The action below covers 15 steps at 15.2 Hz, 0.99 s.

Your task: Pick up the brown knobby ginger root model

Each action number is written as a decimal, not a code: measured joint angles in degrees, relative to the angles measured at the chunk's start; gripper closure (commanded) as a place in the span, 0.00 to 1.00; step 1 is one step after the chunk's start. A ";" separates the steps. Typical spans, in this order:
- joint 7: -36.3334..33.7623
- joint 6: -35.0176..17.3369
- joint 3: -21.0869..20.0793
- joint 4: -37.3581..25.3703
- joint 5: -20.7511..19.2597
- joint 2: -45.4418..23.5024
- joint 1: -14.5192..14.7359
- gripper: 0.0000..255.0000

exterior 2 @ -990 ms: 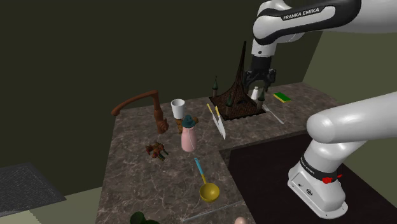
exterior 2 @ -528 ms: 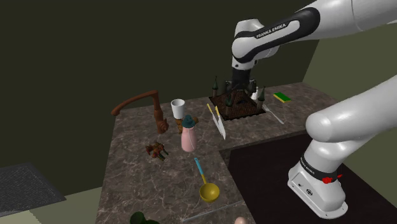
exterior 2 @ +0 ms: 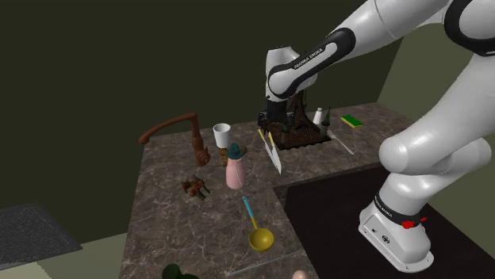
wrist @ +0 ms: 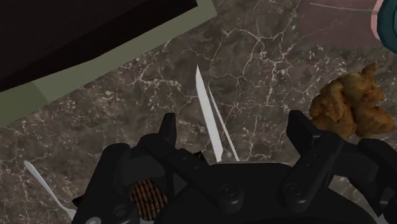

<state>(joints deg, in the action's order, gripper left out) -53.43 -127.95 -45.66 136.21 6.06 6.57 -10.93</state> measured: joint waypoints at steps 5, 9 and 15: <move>-19.69 -3.31 -0.95 -7.46 -16.66 -15.96 1.00 0.00; -32.14 -2.89 4.61 -16.33 -27.87 -28.17 7.32 0.00; -42.78 -0.54 12.34 -30.25 -35.41 -41.47 15.84 0.00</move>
<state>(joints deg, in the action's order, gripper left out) -96.22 -128.49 -33.32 105.96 -29.35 -34.90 4.91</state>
